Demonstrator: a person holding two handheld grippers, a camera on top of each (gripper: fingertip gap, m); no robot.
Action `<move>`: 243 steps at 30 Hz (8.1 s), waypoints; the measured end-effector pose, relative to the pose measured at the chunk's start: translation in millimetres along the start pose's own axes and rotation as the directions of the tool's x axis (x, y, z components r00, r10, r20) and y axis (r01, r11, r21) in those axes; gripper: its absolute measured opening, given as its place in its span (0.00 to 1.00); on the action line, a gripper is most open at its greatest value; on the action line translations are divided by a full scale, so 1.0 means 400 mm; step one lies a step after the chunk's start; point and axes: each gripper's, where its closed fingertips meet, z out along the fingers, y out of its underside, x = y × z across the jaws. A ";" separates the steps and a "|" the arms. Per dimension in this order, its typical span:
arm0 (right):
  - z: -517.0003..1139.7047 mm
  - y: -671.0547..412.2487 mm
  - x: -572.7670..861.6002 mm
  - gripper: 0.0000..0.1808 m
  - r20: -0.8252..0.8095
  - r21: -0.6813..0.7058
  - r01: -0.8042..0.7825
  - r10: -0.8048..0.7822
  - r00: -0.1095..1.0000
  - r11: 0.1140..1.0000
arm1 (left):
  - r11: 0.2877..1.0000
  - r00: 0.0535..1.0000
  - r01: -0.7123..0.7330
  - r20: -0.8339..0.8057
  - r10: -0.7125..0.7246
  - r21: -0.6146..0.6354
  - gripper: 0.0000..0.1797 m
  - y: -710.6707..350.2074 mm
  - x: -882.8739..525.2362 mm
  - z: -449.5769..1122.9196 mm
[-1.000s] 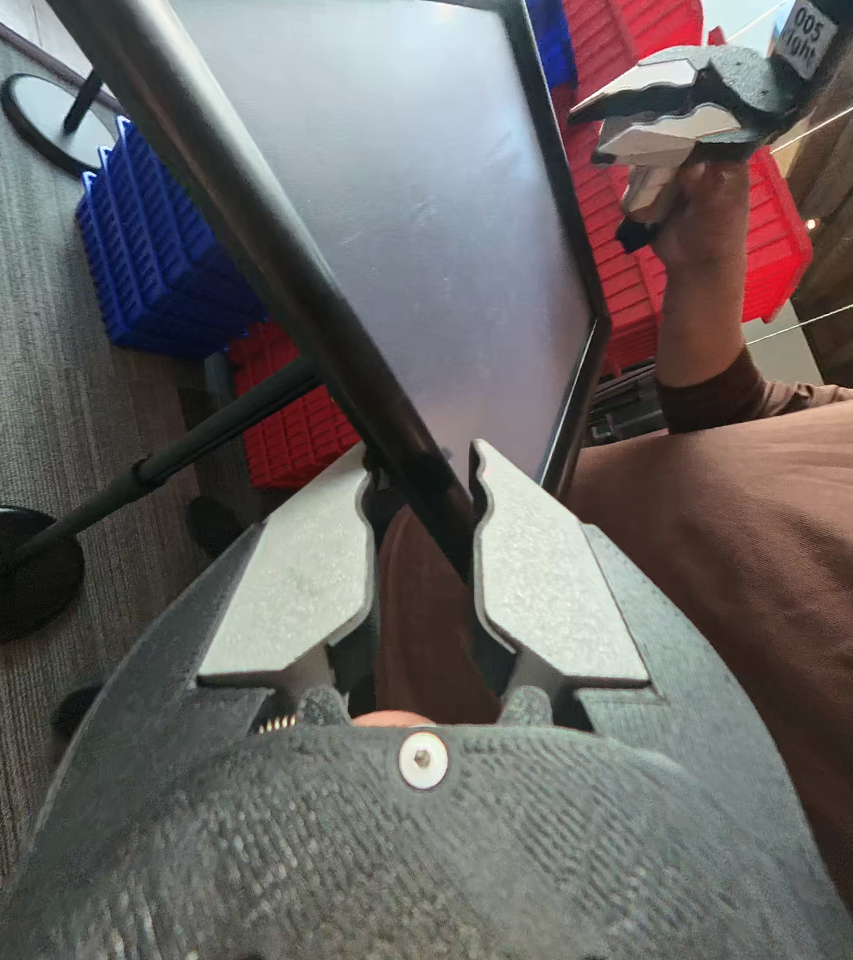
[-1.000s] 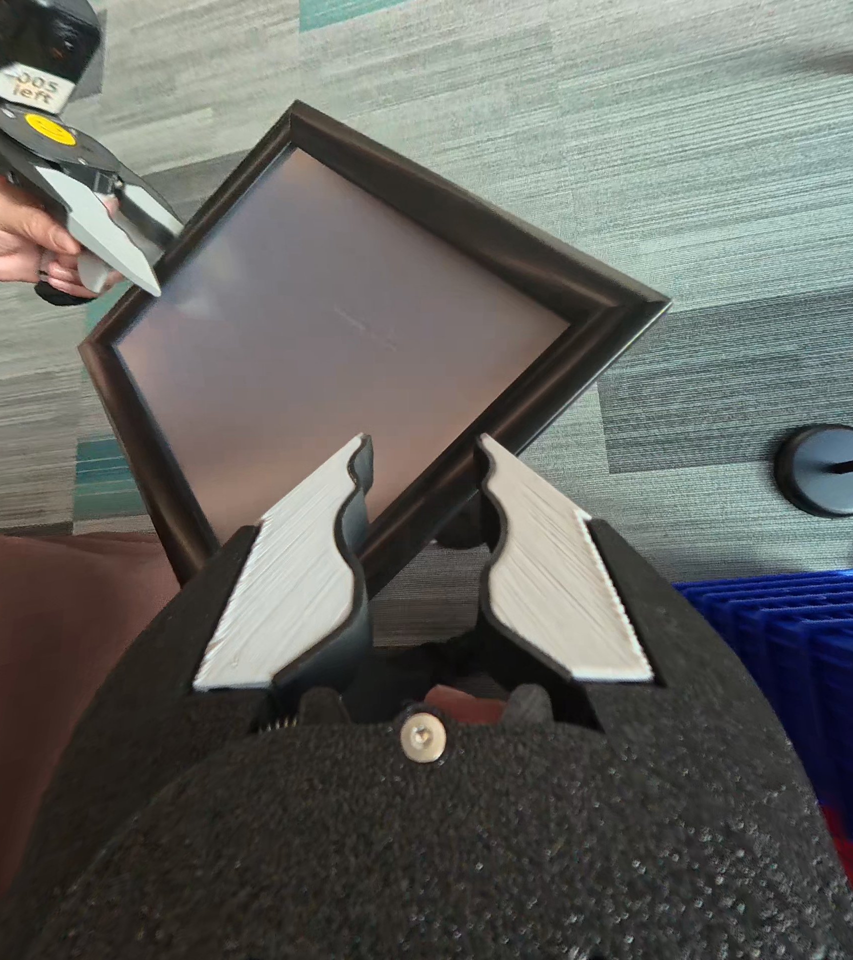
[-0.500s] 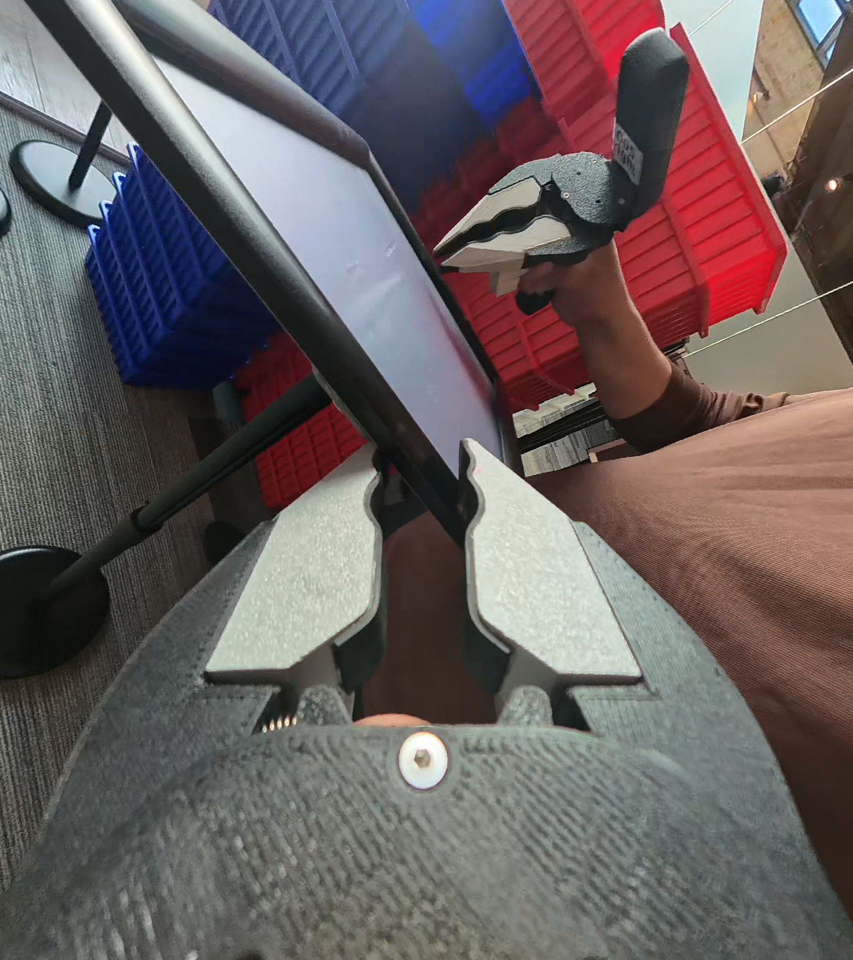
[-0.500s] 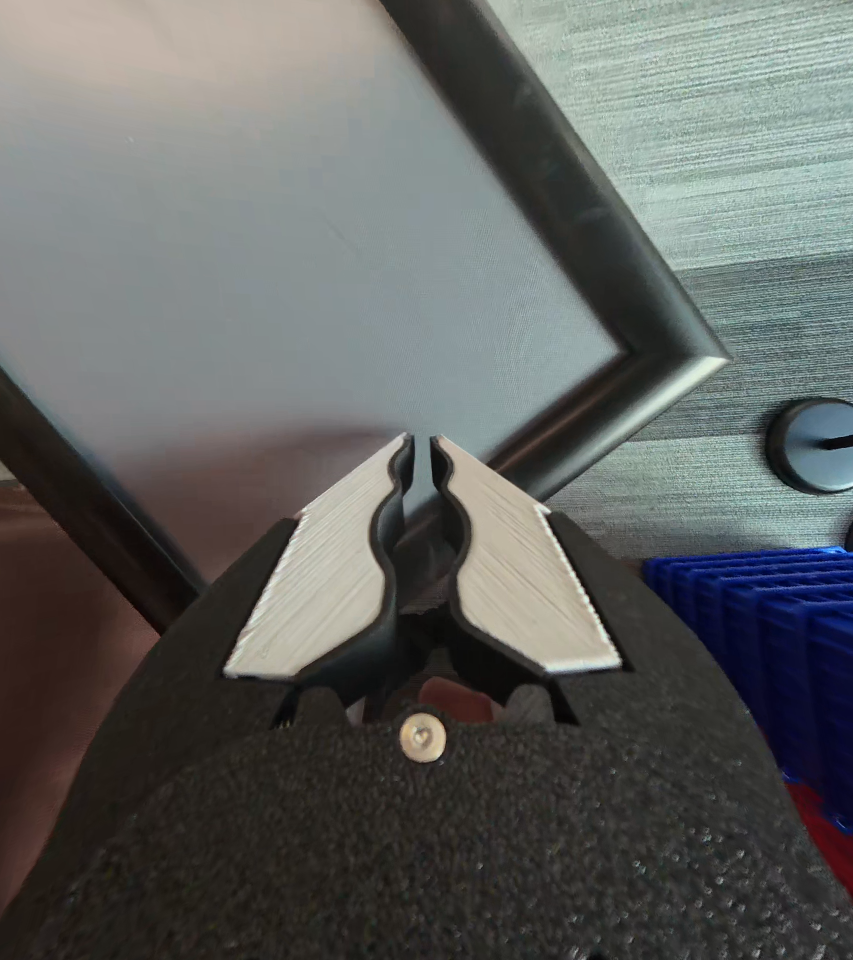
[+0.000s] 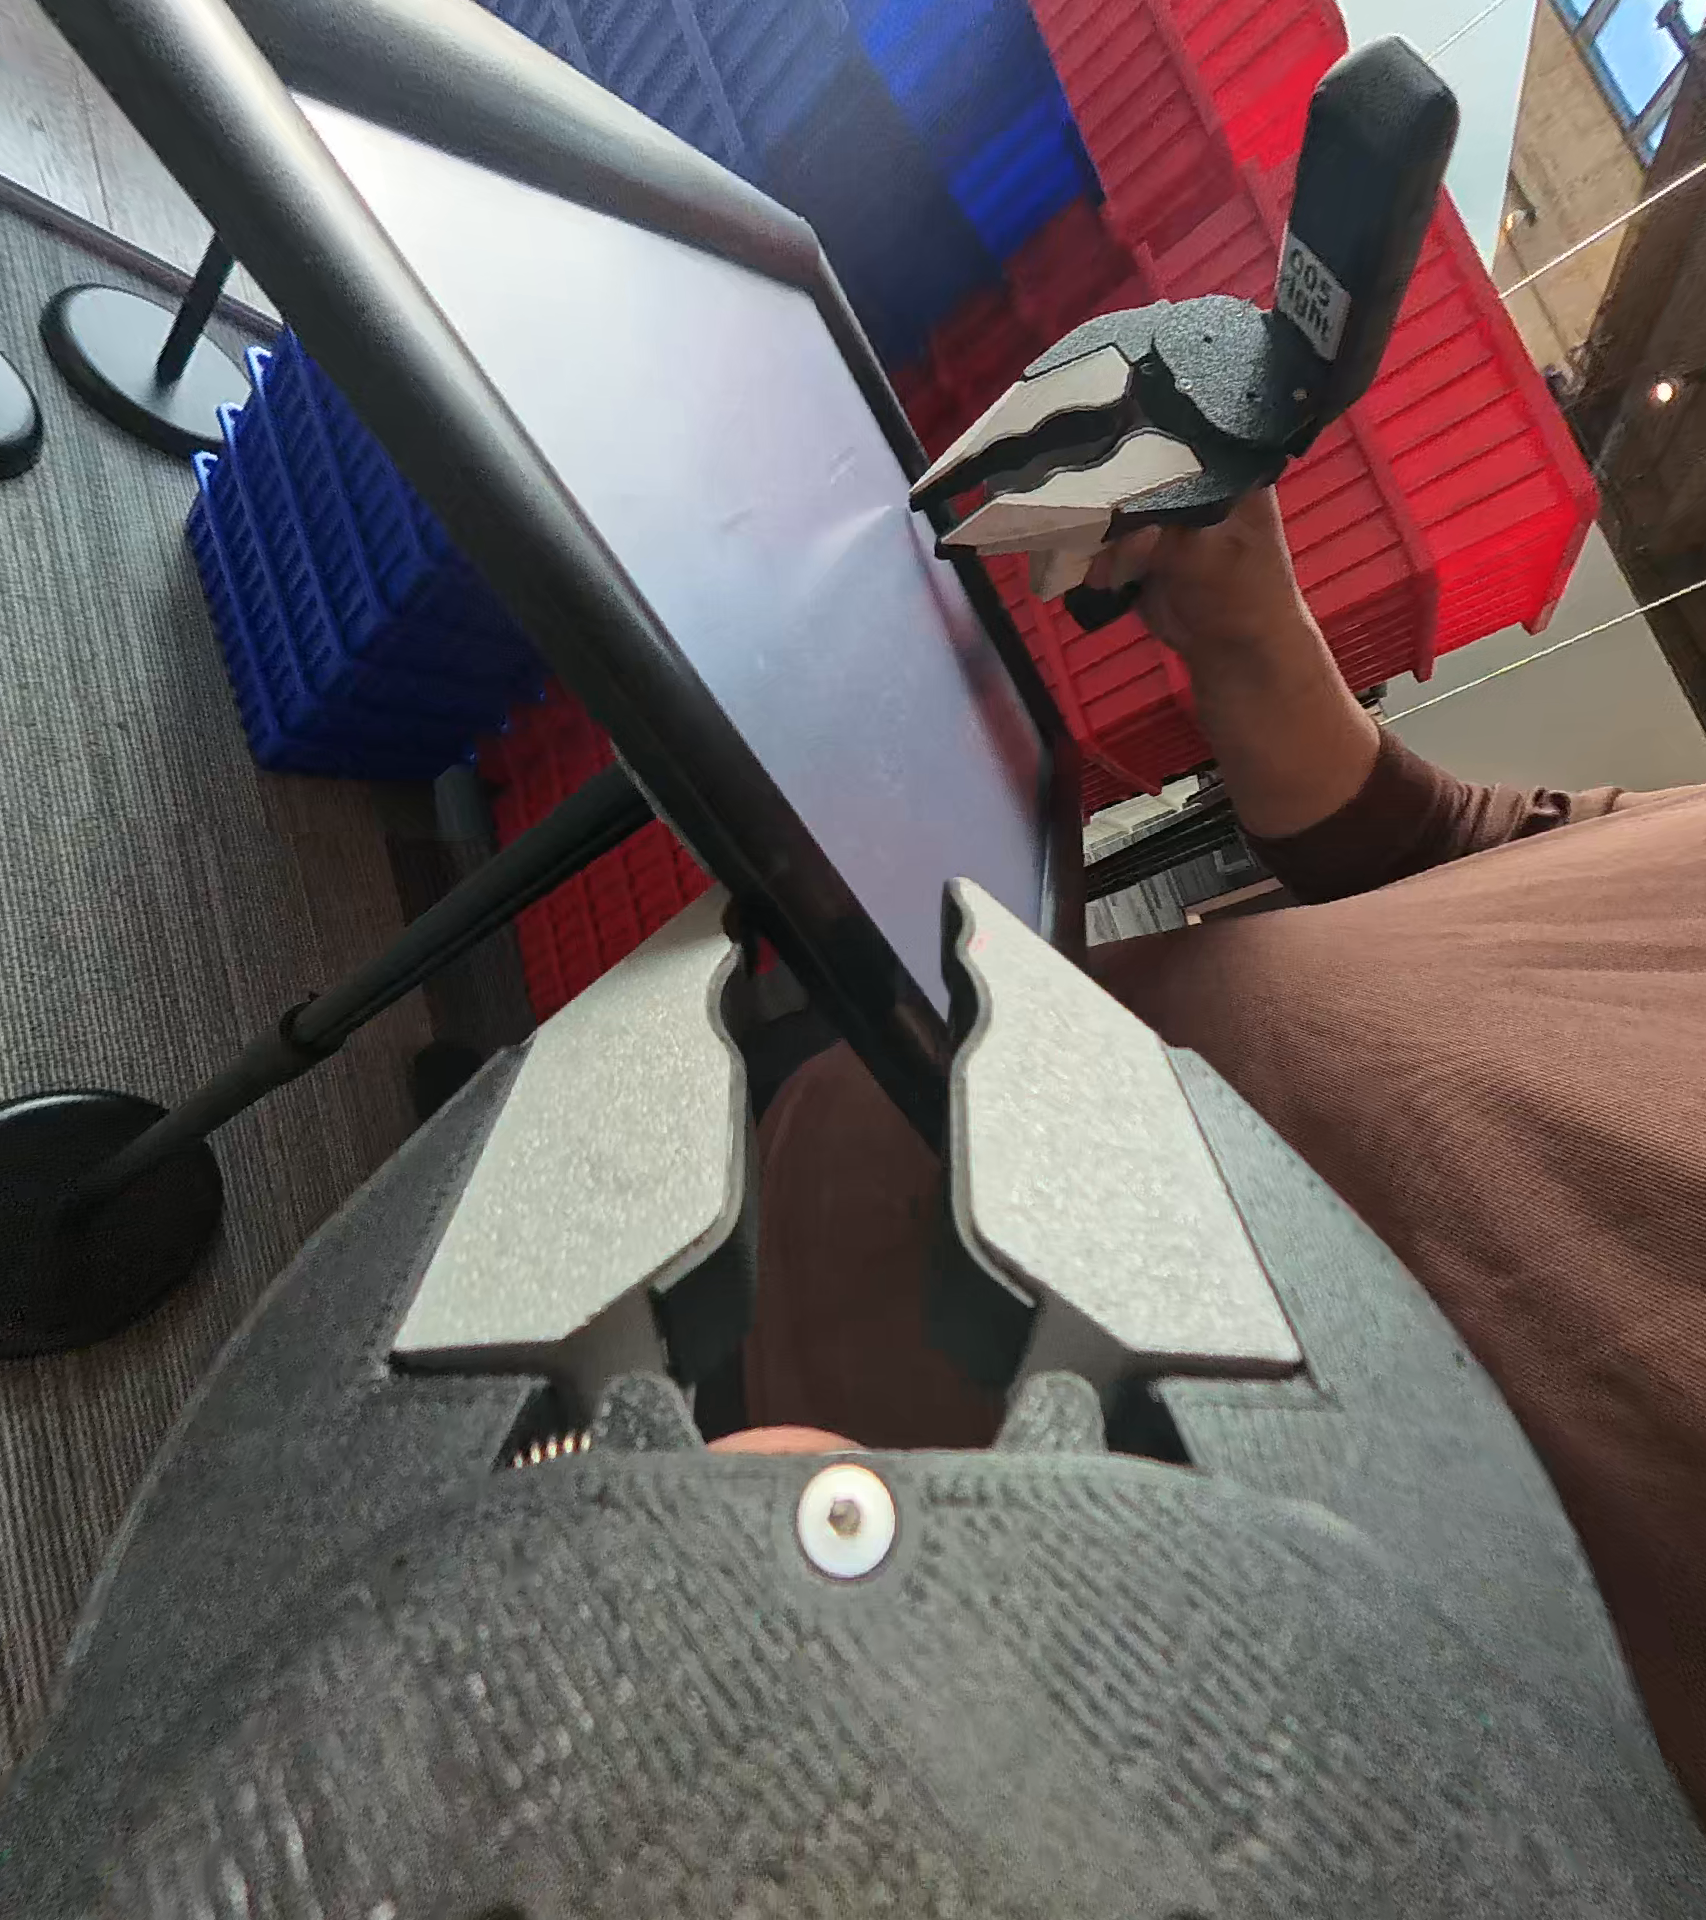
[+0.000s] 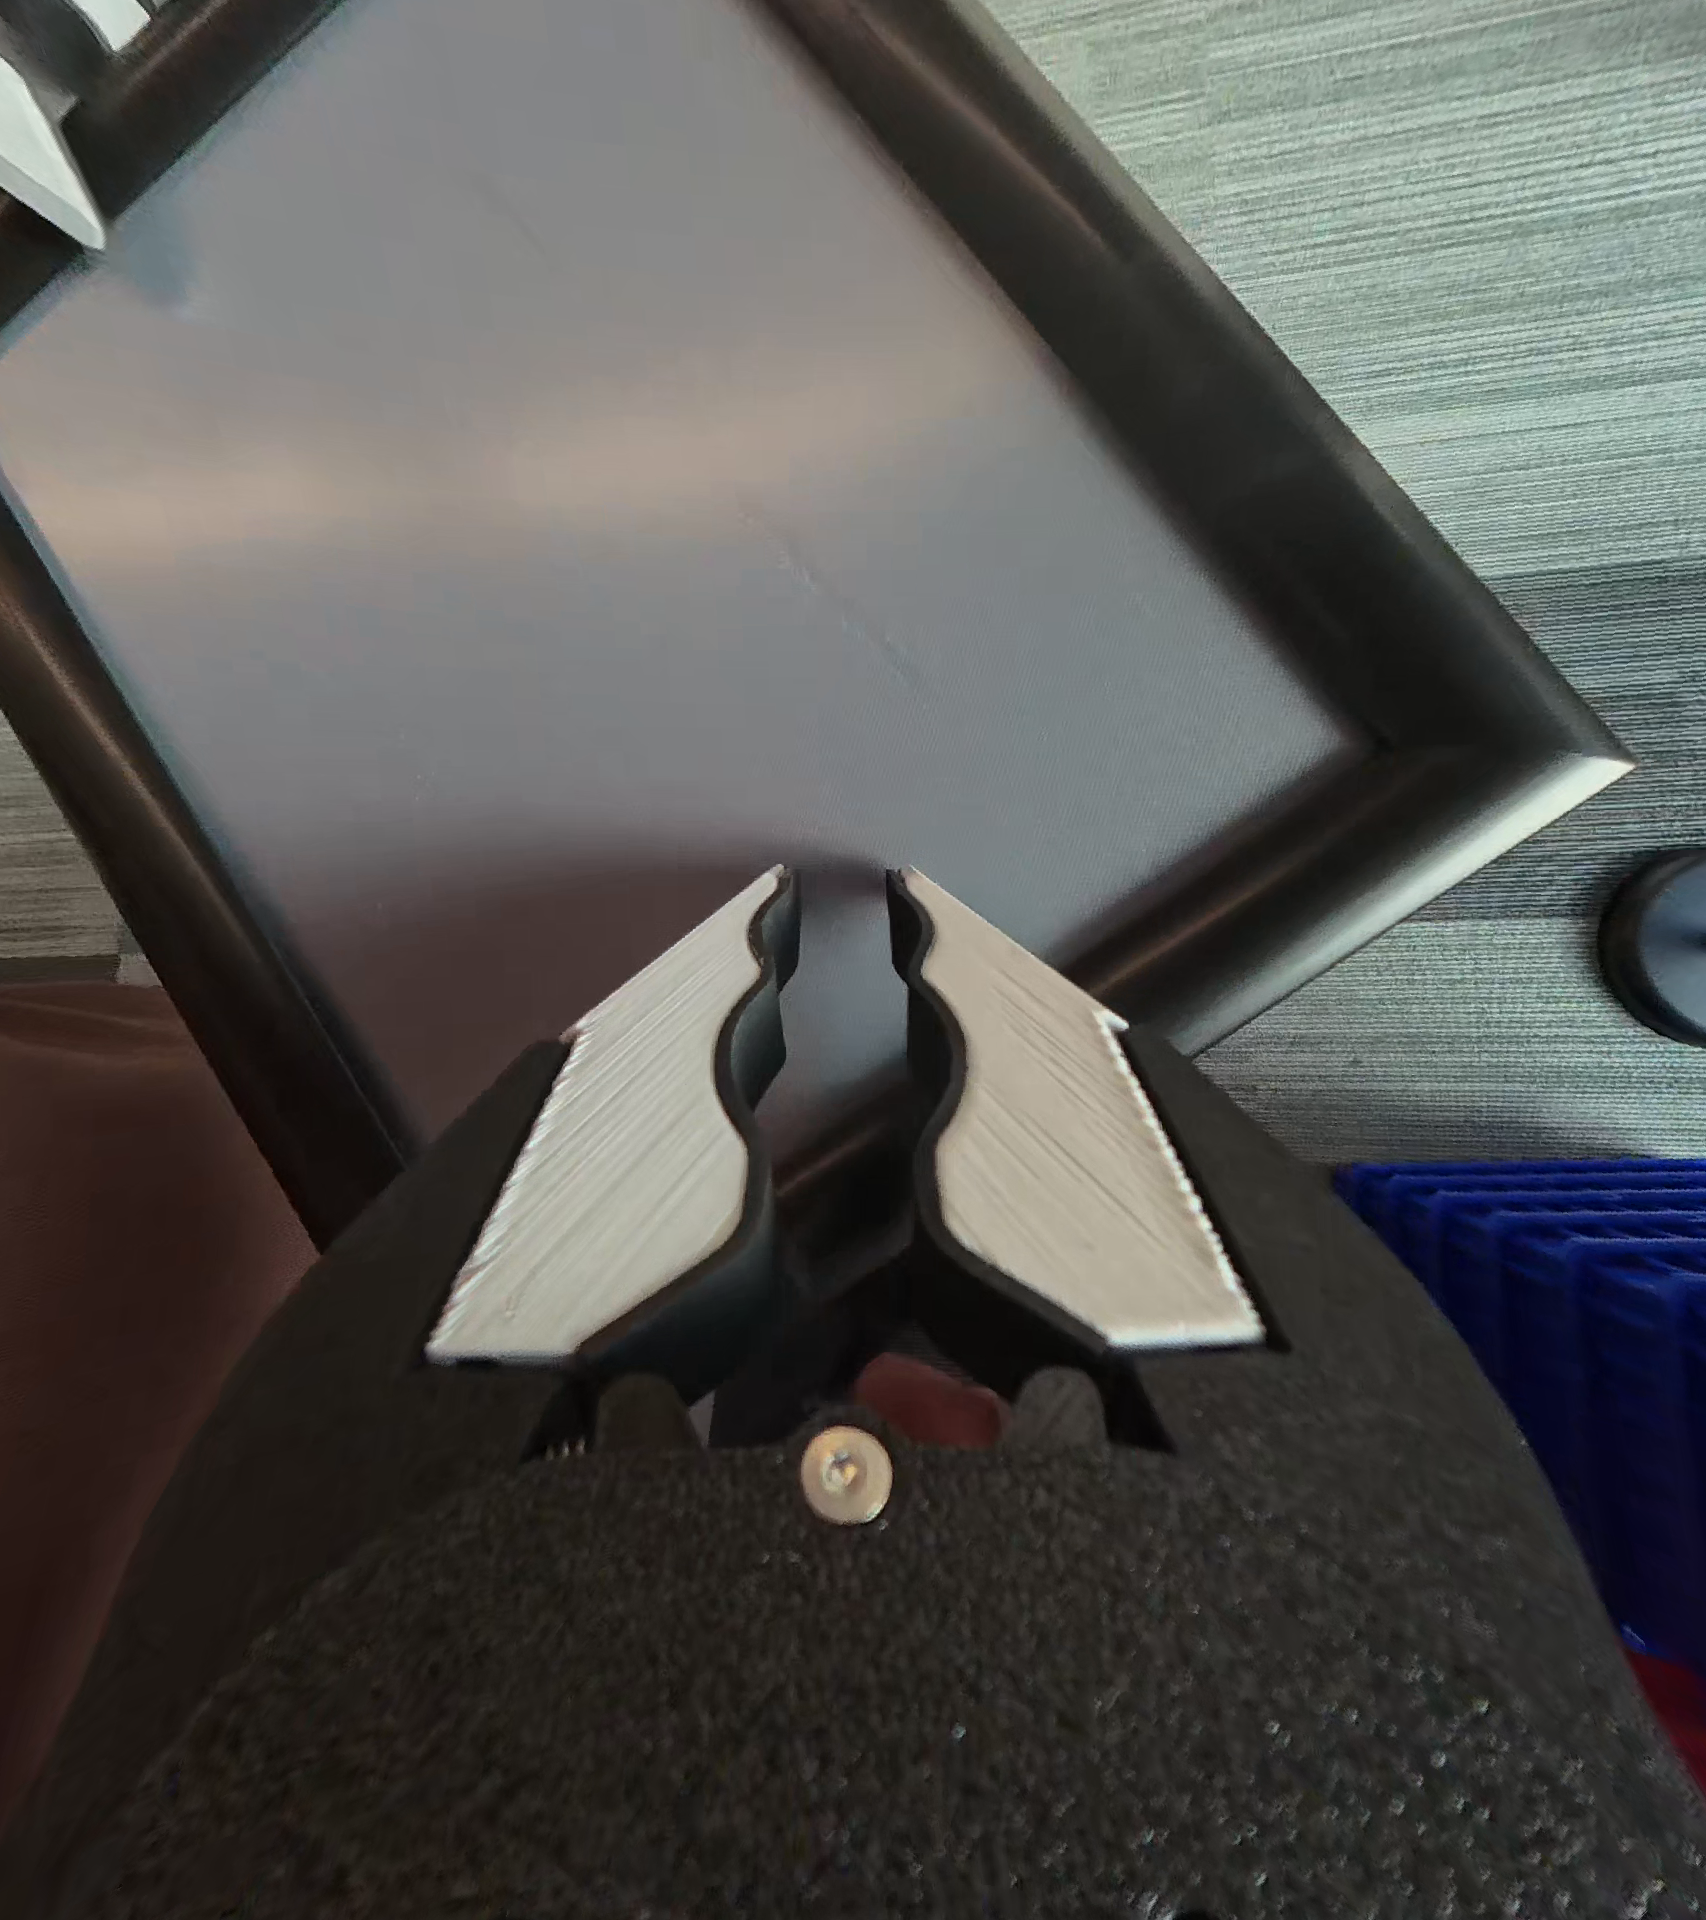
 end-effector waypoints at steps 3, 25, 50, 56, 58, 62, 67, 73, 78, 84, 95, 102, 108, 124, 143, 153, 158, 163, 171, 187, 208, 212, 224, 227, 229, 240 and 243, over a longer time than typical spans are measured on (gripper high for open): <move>-0.010 -0.006 -0.001 0.10 -0.011 0.010 0.008 -0.008 1.000 1.000 | 1.000 1.000 0.007 -0.010 -0.007 0.007 0.24 -0.002 0.010 -0.006; -1.010 0.126 0.963 0.61 -0.653 0.611 -0.167 0.612 0.446 0.774 | 0.946 0.924 -0.125 0.382 0.001 0.300 0.38 -0.050 -0.026 -0.156; -0.970 0.238 1.371 0.61 -0.633 0.115 -0.611 0.532 0.562 0.783 | 0.935 0.871 -0.002 0.460 -0.172 0.353 0.35 0.022 0.015 -0.014; -0.999 0.211 1.355 0.61 -0.660 0.164 -0.570 0.519 0.543 0.805 | 0.940 0.880 0.016 0.441 -0.175 0.341 0.35 0.024 -0.006 -0.025; -0.985 0.235 1.351 0.62 -0.673 0.133 -0.592 0.511 0.535 0.795 | 0.939 0.883 0.022 0.434 -0.179 0.342 0.35 0.027 -0.011 -0.027; -0.981 0.218 1.351 0.60 -0.668 0.199 -0.563 0.532 0.521 0.802 | 0.945 0.881 0.023 0.441 -0.174 0.327 0.35 0.037 -0.007 -0.033; -1.016 0.177 1.340 0.63 -0.643 0.269 -0.516 0.550 0.533 0.813 | 0.940 0.871 0.015 0.457 -0.179 0.340 0.35 0.048 -0.003 -0.060; -1.008 0.185 1.329 0.65 -0.516 0.364 -0.503 0.619 0.592 0.784 | 0.925 0.860 -0.018 0.479 -0.179 0.379 0.36 0.036 0.010 -0.095; -0.961 0.251 1.329 0.66 -0.558 0.274 -0.545 0.593 0.581 0.792 | 0.908 0.855 0.006 0.469 -0.221 0.418 0.36 0.048 0.005 -0.094; -1.004 0.206 1.352 0.62 -0.685 0.210 -0.439 0.451 0.572 0.874 | 0.906 0.816 -0.015 0.529 -0.234 0.424 0.38 0.072 0.015 -0.104; -1.224 -0.122 1.224 0.54 -0.875 0.155 -0.206 0.231 0.425 0.966 | 0.800 0.728 -0.047 0.569 -0.382 0.598 0.41 0.242 0.014 -0.269; -0.975 -0.671 0.592 0.51 -0.547 0.309 0.268 -0.060 0.835 0.912 | 0.831 0.729 -0.073 0.599 -0.333 0.551 0.43 0.327 0.063 -0.359; -0.467 -0.523 -0.136 0.41 0.336 -0.052 0.662 -0.612 0.717 0.748 | 0.916 0.813 -0.112 0.566 -0.138 0.385 0.56 0.356 0.210 -0.346; 0.008 -0.349 -0.455 0.52 0.600 -0.161 0.952 -0.740 0.303 0.259 | 0.799 0.391 -0.194 0.792 -0.469 0.569 0.57 0.341 0.346 -0.340; -0.177 -0.159 -0.901 0.48 0.605 0.149 0.984 -0.778 -0.169 -0.097 | 0.615 0.226 -0.088 0.617 -0.754 0.784 0.58 0.912 0.610 -0.233; -0.107 0.222 -1.576 0.47 0.703 0.313 0.941 -0.636 -0.320 -0.127 | 0.426 0.039 -0.145 0.435 -0.899 0.893 0.58 1.522 0.867 -0.333; -0.044 0.419 -1.855 0.49 0.726 0.407 0.914 -0.611 -0.317 0.010 | 0.292 -0.149 -0.304 0.257 -0.955 0.907 0.59 1.747 1.013 -0.400; 0.027 0.514 -2.056 0.47 0.697 0.441 0.893 -0.660 -0.279 0.088 | 0.161 -0.402 -0.491 -0.058 -0.914 0.856 0.59 1.954 1.190 -0.403; 0.078 0.443 -2.376 0.63 0.577 0.579 0.788 -0.789 -0.213 0.211 | 0.089 -0.618 -0.665 -0.481 -0.622 0.741 0.57 2.079 1.469 -0.270; 0.432 0.082 -2.052 0.63 0.536 0.348 0.762 -0.782 0.317 0.547 | 0.362 -0.280 -0.217 0.297 -0.913 0.907 0.58 1.672 0.797 -0.505; 0.905 -0.594 -1.184 0.49 0.191 0.157 0.309 -0.336 0.922 0.938 | 0.925 0.287 0.062 0.881 -0.376 0.375 0.56 0.661 -0.111 -1.118; 1.005 -0.753 -1.092 0.48 0.127 0.166 0.241 -0.263 0.956 0.956 | 0.940 0.341 0.050 0.879 -0.333 0.337 0.56 0.544 -0.267 -1.240; 1.522 -1.294 -0.958 0.44 0.017 0.036 0.118 -0.118 0.993 0.992 | 0.979 0.549 0.004 0.818 -0.173 0.204 0.56 0.134 -0.816 -1.768; 1.623 -1.468 -0.915 0.45 -0.004 0.041 0.081 -0.081 0.997 0.996 | 0.990 0.552 -0.049 0.830 -0.086 0.135 0.56 -0.050 -0.946 -1.952; 1.700 -1.572 -0.867 0.44 -0.044 0.045 0.060 -0.058 0.997 0.997 | 0.991 0.542 -0.071 0.839 -0.055 0.110 0.56 -0.173 -1.037 -2.063; 2.365 -2.263 -0.597 0.44 0.037 0.152 0.103 -0.110 0.993 0.983 | 0.998 0.558 0.004 0.828 -0.048 0.055 0.56 -0.681 -1.735 -2.478; 2.487 -2.549 -0.541 0.45 0.097 0.180 0.179 -0.198 0.975 0.967 | 0.993 0.551 0.098 0.827 -0.110 0.067 0.56 -0.792 -1.881 -2.614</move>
